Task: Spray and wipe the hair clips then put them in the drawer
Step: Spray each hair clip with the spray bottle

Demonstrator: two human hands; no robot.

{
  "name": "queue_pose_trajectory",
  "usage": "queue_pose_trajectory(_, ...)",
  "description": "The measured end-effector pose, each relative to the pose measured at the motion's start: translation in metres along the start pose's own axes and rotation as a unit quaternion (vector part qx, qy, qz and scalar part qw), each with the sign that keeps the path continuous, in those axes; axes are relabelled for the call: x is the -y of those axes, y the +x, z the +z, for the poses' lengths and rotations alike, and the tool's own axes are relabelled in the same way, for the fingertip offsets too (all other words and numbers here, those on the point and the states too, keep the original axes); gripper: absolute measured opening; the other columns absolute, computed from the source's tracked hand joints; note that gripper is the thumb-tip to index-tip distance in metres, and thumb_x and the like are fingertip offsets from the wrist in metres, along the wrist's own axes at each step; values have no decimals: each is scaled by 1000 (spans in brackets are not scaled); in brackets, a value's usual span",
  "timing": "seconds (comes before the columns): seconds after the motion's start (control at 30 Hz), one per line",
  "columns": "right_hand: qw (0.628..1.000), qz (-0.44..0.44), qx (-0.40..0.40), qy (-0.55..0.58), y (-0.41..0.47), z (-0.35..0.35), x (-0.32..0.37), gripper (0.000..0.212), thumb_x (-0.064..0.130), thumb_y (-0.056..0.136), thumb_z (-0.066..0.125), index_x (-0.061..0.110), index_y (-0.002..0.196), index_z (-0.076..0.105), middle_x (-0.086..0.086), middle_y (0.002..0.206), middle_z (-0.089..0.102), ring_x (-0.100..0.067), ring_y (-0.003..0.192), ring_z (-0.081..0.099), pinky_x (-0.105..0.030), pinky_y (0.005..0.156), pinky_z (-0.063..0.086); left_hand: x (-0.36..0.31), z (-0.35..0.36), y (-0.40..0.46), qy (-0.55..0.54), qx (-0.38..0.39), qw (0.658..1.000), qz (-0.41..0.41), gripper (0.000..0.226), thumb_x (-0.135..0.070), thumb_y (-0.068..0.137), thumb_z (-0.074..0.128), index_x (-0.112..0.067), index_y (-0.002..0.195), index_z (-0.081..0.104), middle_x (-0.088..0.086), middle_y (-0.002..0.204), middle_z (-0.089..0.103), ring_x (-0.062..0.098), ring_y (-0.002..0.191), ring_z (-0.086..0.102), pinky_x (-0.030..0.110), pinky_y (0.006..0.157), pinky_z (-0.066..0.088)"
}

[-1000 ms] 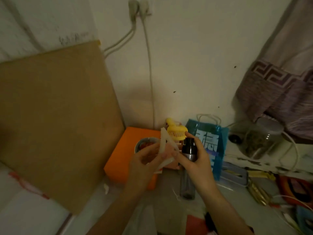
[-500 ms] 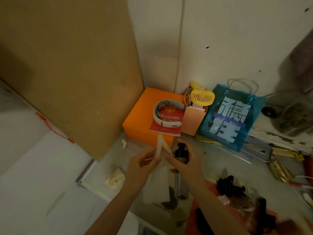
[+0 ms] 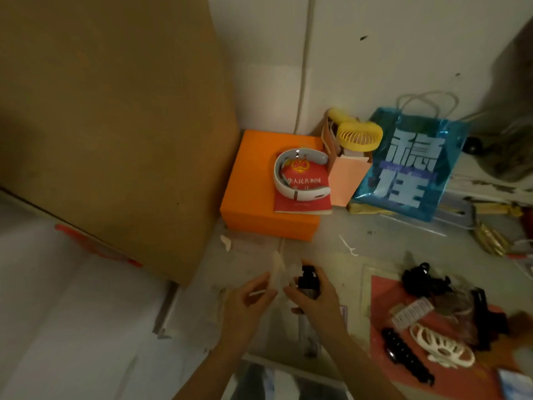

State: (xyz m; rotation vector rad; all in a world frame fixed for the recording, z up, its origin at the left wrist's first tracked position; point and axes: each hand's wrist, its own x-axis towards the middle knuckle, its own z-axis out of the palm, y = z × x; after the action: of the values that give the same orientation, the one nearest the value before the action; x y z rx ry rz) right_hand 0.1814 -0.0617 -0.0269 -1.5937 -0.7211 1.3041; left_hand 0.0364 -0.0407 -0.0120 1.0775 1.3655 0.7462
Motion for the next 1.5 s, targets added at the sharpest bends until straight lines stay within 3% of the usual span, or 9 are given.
queue_pose_trajectory(0.27, 997, 56, -51, -13, -19, 19, -49, 48, 12, 80, 75, 32, 115, 50, 0, 106, 67, -12, 92, 67, -26, 56, 57, 53, -14, -9, 19, 17, 997, -77, 28, -12, 85, 70, -36, 98, 64, -29, 87, 66, -13, 82, 64, 5, 68, 48)
queue_pose_trajectory(0.4, 996, 61, -54, -45, -17, 18, -67, 50, 13, 79, 75, 24, 121, 51, 3, 102, 68, -10, 86, 69, -27, 57, 58, 71, -5, -4, 25, -12, 993, -112, 23, -13, 84, 71, -35, 85, 65, -22, 80, 67, -3, 79, 64, 5, 64, 47)
queue_pose_trajectory(0.53, 993, 56, -44, -95, -16, 19, -85, 53, 15, 80, 76, 22, 126, 50, 3, 104, 68, -11, 91, 67, -34, 74, 59, 90, -4, -4, 42, -23, 991, -122, 20, -18, 84, 72, -36, 87, 65, -23, 80, 66, -10, 75, 61, 3, 65, 46)
queue_pose_trajectory(0.67, 992, 55, -32, -109, -17, 23, -95, 53, 17, 80, 76, 24, 125, 49, 6, 111, 64, -8, 99, 61, -9, 80, 50, 106, -5, -6, 49, -35, 990, -126, 16, -13, 85, 70, -25, 96, 69, -21, 80, 66, -11, 72, 61, 2, 64, 45)
queue_pose_trajectory(0.8, 992, 52, -32, -113, -15, 23, -100, 52, 15, 80, 76, 20, 125, 50, 2, 115, 64, -13, 104, 61, -4, 80, 45, 112, -5, -5, 48, -58, 990, -121, 22, -10, 84, 70, -31, 86, 67, -25, 74, 65, -8, 70, 63, 2, 64, 45)
queue_pose_trajectory(0.87, 992, 52, -32, -113, -14, 22, -102, 52, 14, 80, 76, 23, 123, 49, 2, 116, 63, -13, 105, 61, -7, 83, 46, 112, -3, -3, 49, -68, 990, -116, 24, -12, 83, 70, -34, 86, 65, -28, 74, 64, -12, 70, 62, 2, 65, 44)
queue_pose_trajectory(0.97, 992, 53, -42, -109, -13, 19, -105, 52, 12, 82, 74, 17, 127, 49, -3, 121, 61, -19, 112, 59, -28, 97, 49, 115, 1, 1, 49, -76, 989, -116, 23, -14, 84, 70, -36, 86, 64, -22, 82, 65, -7, 77, 61, 7, 69, 46)
queue_pose_trajectory(1.1, 990, 59, -70, -104, -14, 13, -109, 54, 10, 83, 72, 13, 131, 48, -6, 124, 59, -24, 113, 58, -48, 95, 50, 117, 4, 6, 54, -79, 990, -107, 17, -14, 83, 71, -26, 95, 68, -17, 85, 67, -3, 83, 62, 6, 70, 46)
queue_pose_trajectory(1.5, 989, 82, -97, -73, -8, -12, -94, 62, 7, 80, 74, 14, 133, 45, -3, 111, 62, -23, 102, 64, -47, 79, 58, 109, 5, 12, 85, -74, 990, -85, 14, -12, 83, 71, -13, 96, 70, -2, 88, 69, 12, 82, 65, 5, 66, 45)
